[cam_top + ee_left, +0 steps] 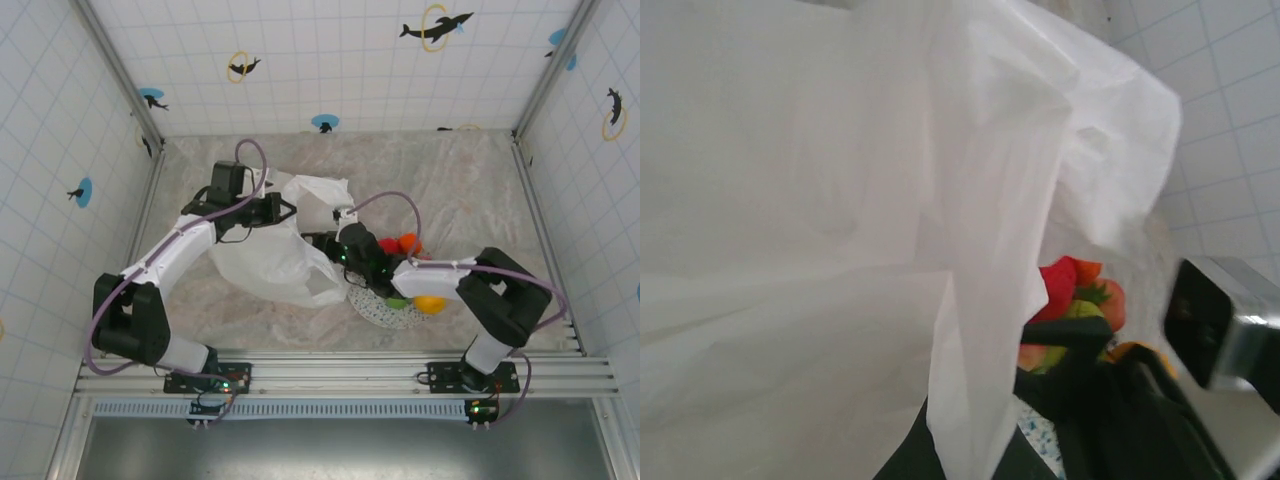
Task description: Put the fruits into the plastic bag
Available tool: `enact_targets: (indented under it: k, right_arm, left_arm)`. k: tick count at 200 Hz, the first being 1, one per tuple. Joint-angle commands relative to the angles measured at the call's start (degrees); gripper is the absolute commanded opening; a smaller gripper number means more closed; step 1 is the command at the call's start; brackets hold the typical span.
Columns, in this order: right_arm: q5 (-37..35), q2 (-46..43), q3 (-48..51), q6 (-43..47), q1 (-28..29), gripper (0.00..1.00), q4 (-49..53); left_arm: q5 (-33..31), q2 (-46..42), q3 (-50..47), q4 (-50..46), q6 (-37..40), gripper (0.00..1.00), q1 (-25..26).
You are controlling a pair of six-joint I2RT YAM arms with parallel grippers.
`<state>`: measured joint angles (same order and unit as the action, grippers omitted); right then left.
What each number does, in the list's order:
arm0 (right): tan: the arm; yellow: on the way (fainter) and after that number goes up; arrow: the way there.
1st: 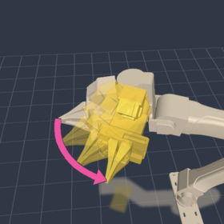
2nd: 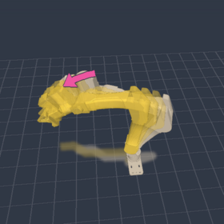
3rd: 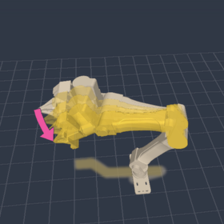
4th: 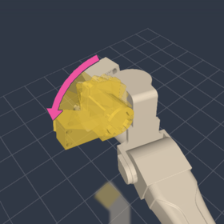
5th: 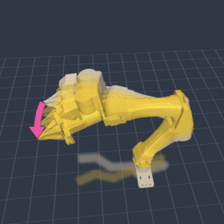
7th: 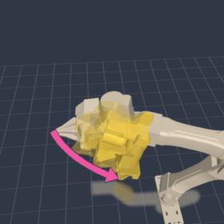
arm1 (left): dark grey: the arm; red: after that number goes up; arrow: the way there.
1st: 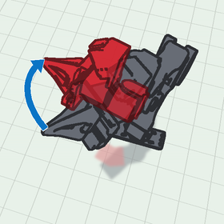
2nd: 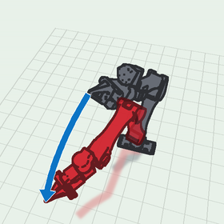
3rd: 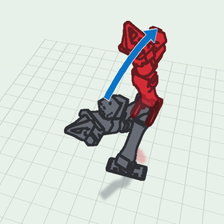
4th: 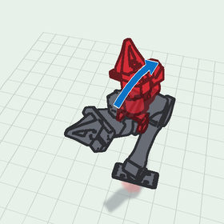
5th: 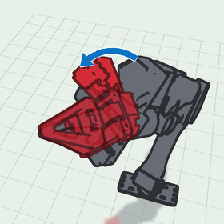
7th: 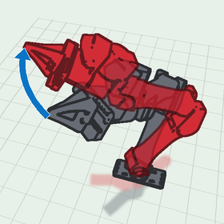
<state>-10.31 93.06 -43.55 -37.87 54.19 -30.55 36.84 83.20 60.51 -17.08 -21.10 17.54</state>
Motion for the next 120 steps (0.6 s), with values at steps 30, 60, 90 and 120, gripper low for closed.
enact_targets:
  k: [30,60,90,120]
  right_arm:
    - [-8.33,-11.47,5.13,12.53,1.7,0.84,14.8]
    - [-8.83,-17.73,7.8,15.18,1.7,0.89,18.94]
    - [-12.77,-22.85,10.25,12.18,0.88,0.87,24.61]
    - [-15.55,-21.27,8.42,8.24,-0.65,0.78,30.82]
  left_arm:
    - [-1.06,-1.91,-1.16,-2.12,8.76,0.0,-0.83]
    - [-0.69,-1.12,-1.35,-2.55,9.06,0.0,-0.77]
    - [-0.52,-0.7,-1.45,-2.76,8.82,0.0,-0.91]
    - [-0.45,-0.76,-1.61,-2.83,8.45,0.0,-1.0]
